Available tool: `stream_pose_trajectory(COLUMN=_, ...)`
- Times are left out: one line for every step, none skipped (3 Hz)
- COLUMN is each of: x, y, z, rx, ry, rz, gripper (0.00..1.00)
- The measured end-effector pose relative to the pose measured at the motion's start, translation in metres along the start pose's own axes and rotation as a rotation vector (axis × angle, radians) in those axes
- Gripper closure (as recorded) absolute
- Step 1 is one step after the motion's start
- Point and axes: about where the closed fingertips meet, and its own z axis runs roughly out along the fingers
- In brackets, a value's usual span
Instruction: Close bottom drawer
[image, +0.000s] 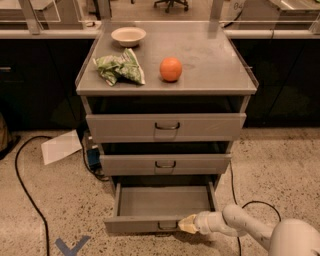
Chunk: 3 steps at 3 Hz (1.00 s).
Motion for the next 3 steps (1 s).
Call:
stream_pose_trajectory(x=-0.038, y=-0.036, z=0.011, rx=0.013, ry=0.000, rz=-0.047, gripper=1.00)
stream_pose_trajectory(x=-0.037, y=-0.034, z=0.014, rx=0.007, ry=0.003, rz=-0.050, gripper=1.00)
stream_pose_trajectory(x=-0.038, y=-0.040, z=0.026, rx=-0.017, ry=0.018, rz=-0.062, gripper=1.00)
